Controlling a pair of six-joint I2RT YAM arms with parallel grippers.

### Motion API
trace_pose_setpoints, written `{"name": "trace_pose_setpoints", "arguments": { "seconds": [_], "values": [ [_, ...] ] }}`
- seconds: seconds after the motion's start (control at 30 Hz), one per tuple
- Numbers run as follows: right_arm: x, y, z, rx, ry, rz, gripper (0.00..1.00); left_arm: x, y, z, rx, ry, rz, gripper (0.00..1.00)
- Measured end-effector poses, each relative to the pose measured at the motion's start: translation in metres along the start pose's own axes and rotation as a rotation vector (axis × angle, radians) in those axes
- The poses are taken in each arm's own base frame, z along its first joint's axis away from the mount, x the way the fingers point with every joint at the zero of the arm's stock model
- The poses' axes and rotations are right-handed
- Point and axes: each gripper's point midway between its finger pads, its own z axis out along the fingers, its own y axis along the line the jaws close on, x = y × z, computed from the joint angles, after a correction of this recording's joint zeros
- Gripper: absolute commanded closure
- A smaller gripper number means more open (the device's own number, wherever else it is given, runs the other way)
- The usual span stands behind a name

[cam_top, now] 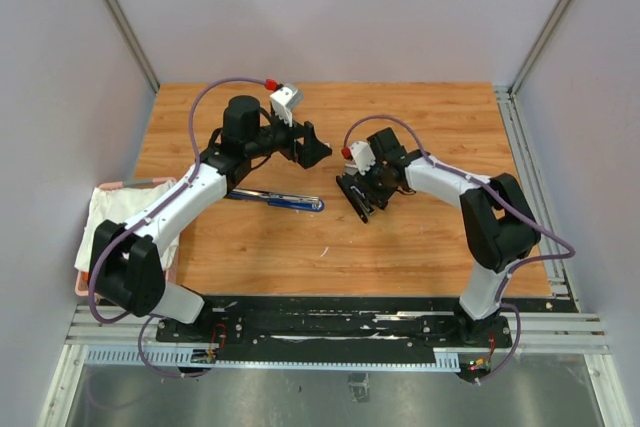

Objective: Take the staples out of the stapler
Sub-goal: Pick up the stapler from the center of the board.

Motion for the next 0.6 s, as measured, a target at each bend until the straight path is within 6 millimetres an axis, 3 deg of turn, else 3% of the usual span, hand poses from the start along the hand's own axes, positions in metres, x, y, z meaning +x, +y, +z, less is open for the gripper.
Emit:
{"name": "trace_pose_setpoints", "arguments": {
  "seconds": [0.13,0.43,0.6],
  "values": [
    [-0.008,-0.004,-0.016,0.029,-0.029,-0.015,0.99,0.0,0.0,0.0,-0.001,0.0,0.003,0.02],
    [-0.056,-0.012,-0.094,0.119,-0.256,-0.054,0.99,-0.001,-0.001,-0.001,0.001,-0.003,0.005,0.02],
    [-0.071,-0.021,-0.125,0.189,-0.339,-0.057,0.99,-0.004,-0.01,-0.002,0.046,-0.005,0.002,0.02]
  ]
}}
